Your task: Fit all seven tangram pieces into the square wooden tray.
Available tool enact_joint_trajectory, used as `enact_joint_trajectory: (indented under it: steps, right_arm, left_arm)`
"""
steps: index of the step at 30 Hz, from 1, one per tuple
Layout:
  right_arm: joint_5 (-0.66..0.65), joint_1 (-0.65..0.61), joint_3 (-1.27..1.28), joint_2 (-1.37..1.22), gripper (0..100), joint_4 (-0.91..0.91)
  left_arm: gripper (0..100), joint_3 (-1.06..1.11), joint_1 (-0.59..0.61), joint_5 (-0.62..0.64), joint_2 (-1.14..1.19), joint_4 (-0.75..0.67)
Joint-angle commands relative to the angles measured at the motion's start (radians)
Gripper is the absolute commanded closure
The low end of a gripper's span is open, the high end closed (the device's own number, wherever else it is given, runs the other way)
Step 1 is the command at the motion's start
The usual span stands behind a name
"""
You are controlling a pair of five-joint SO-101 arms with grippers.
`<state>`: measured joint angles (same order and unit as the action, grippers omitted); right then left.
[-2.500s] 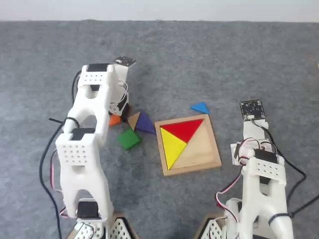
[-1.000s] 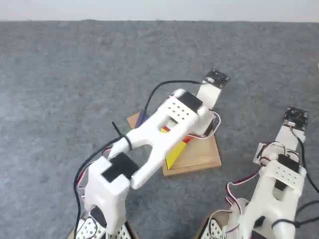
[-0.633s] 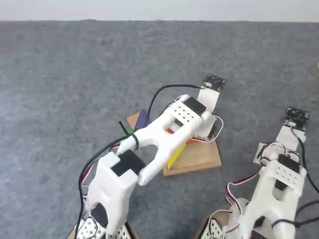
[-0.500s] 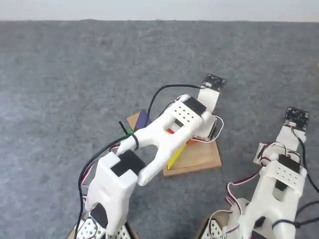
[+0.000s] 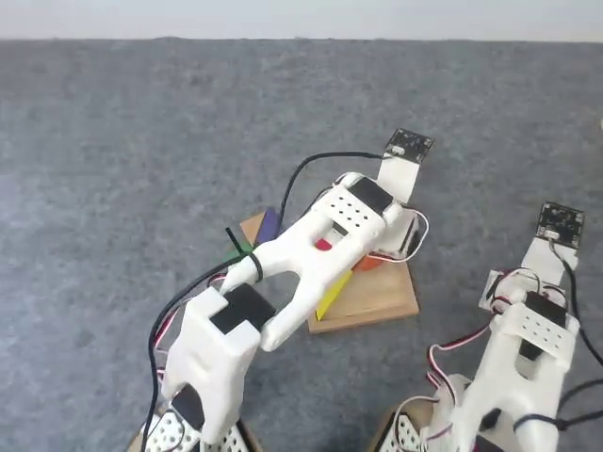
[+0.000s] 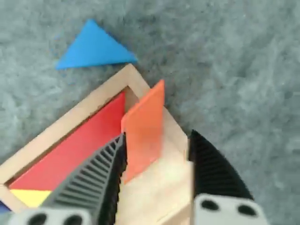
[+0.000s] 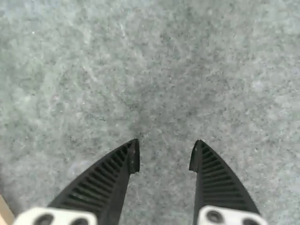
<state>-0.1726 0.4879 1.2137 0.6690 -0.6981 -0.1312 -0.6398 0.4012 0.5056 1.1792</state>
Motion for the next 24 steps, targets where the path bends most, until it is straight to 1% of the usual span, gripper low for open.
enact_joint_trajectory:
  steps: [1, 4, 8, 11, 15, 19, 24]
  right_arm:
    - [0.003, 0.008, -0.055, 0.031, 81.2, 0.022]
    - [0.003, -0.016, -0.054, 0.031, 81.2, 0.022]
    - [0.003, -0.018, -0.054, 0.031, 81.2, 0.022]
    - [0.003, -0.018, -0.052, 0.031, 81.2, 0.022]
    - [0.003, -0.018, -0.052, 0.031, 81.2, 0.022]
    - [0.003, -0.022, -0.051, 0.031, 81.2, 0.022]
    - [0.002, -0.024, -0.051, 0.031, 81.2, 0.022]
  left_arm:
    - [76, -0.048, 0.026, -0.029, -0.018, 0.0]
    - [76, -0.047, 0.052, -0.029, -0.02, 0.0]
    - [76, -0.047, 0.083, -0.029, -0.018, -0.009]
    - [76, -0.035, 0.098, -0.032, -0.008, -0.054]
    - [76, -0.036, 0.1, -0.037, 0.02, -0.057]
    - [76, -0.047, 0.098, -0.077, 0.069, -0.063]
    - [76, -0.084, 0.123, -0.072, 0.103, -0.058]
